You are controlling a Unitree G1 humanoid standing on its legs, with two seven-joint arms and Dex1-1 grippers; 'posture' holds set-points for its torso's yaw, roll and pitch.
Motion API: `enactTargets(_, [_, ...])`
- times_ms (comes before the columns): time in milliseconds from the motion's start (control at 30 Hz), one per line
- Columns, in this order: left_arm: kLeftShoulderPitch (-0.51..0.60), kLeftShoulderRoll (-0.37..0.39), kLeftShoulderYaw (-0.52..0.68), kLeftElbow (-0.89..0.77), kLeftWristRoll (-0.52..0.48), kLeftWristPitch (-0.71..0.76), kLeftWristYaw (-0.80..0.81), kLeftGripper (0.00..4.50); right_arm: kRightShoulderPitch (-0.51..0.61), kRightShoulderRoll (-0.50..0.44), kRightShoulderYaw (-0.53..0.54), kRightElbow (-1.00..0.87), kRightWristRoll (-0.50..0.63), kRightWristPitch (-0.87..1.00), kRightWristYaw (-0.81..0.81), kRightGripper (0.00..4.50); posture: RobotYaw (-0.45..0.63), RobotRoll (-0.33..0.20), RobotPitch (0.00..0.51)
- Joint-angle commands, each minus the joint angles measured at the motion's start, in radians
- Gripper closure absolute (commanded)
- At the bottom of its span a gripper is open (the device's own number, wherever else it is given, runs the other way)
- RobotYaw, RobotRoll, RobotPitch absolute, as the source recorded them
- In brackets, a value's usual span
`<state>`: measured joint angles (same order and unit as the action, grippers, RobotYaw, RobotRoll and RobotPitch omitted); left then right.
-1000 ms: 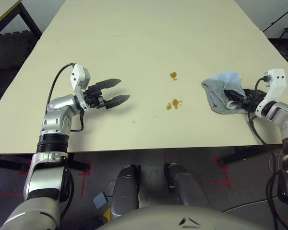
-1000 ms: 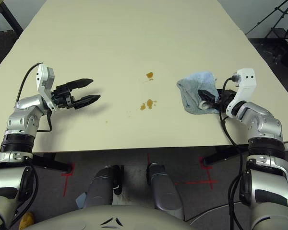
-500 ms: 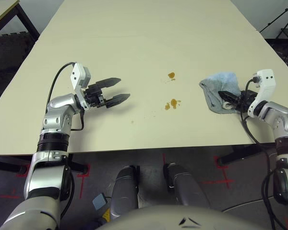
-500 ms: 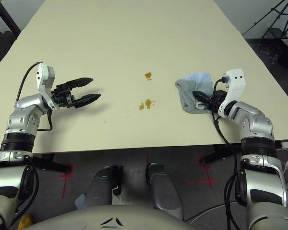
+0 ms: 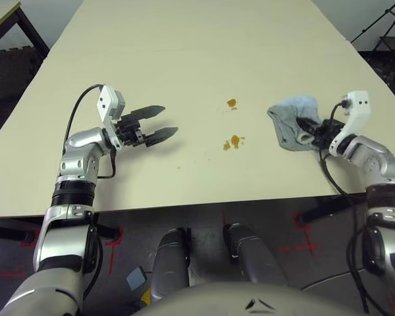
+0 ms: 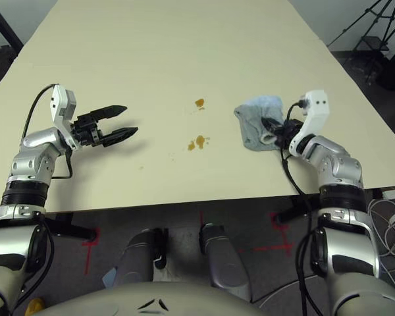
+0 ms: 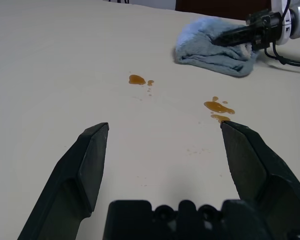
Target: Wipe the water off the table with a rag.
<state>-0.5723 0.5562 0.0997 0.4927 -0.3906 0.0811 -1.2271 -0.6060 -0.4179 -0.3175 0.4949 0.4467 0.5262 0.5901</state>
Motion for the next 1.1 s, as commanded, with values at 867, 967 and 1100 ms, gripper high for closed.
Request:
enactTargets(867, [0.015, 0.017, -0.01, 0.005, 0.008, 0.009, -0.031, 0.0, -0.281, 0.214, 0.129, 0.447, -0.202, -0.197, -0.197, 4.39, -0.13, 0.0, 0.141])
enactTargets(967, [0.015, 0.016, -0.011, 0.003, 0.007, 0.011, -0.031, 0.0, -0.294, 0.252, 0.135, 0.458, -0.205, -0.195, -0.197, 4.39, -0.13, 0.0, 0.142])
enactTargets(1100, [0.018, 0.015, -0.012, 0.0, 0.007, 0.014, -0.032, 0.0, -0.317, 0.311, 0.141, 0.476, -0.21, -0.198, -0.2, 4.39, -0.12, 0.0, 0.145])
